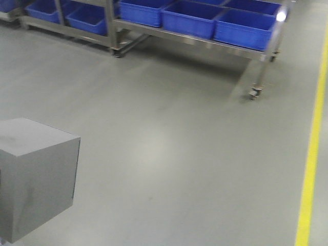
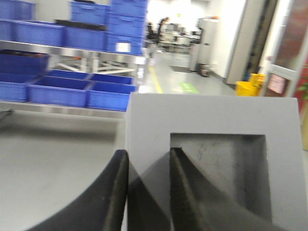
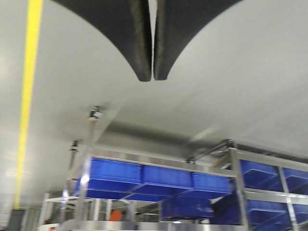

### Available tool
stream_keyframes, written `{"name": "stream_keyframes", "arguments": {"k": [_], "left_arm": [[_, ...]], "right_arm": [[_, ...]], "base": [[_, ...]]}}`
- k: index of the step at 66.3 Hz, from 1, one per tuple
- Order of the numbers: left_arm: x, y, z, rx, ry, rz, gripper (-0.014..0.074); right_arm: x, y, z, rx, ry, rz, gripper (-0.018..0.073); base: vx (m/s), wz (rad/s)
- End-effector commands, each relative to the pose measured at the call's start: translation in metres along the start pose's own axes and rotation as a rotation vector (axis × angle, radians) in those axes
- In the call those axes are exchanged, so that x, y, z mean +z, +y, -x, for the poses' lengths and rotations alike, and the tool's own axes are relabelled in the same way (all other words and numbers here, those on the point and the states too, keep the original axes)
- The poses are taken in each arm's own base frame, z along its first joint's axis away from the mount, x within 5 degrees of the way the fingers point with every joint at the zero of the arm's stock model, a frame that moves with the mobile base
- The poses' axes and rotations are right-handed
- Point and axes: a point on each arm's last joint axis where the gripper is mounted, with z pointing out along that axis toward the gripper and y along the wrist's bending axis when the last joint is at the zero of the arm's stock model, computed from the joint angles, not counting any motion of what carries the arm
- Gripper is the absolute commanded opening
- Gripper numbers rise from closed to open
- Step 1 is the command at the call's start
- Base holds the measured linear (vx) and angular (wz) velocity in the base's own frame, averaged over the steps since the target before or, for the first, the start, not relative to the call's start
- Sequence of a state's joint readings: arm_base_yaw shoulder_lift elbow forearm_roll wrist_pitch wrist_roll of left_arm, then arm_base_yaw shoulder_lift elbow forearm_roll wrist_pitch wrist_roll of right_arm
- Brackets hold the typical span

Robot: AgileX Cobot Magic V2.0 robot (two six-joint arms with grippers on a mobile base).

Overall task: Sort gray base to blue bin
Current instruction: 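Drive the base away from the table, turning into the aisle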

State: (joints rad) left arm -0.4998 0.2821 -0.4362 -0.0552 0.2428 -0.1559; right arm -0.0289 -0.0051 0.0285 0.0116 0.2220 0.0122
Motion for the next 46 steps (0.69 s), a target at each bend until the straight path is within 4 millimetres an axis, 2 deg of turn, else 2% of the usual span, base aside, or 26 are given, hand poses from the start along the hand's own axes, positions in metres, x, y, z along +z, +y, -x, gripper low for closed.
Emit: {"name": "stream_keyframes", "arguments": {"k": [1, 46], "left_arm": [[-0.0024, -0.004, 0.019, -0.013, -0.13, -0.029, -0.0006], [-0.0024, -0.004, 0.019, -0.013, -0.13, -0.029, -0.0006]], "right_arm": [[0.0012, -0.0002, 0.0053, -0.016, -0.053, -0.003, -0.0005], [0.0012, -0.0002, 0.0053, -0.016, -0.053, -0.003, -0.0005]], "base": [[0.04, -0.6], [0.08, -0.56]]}}
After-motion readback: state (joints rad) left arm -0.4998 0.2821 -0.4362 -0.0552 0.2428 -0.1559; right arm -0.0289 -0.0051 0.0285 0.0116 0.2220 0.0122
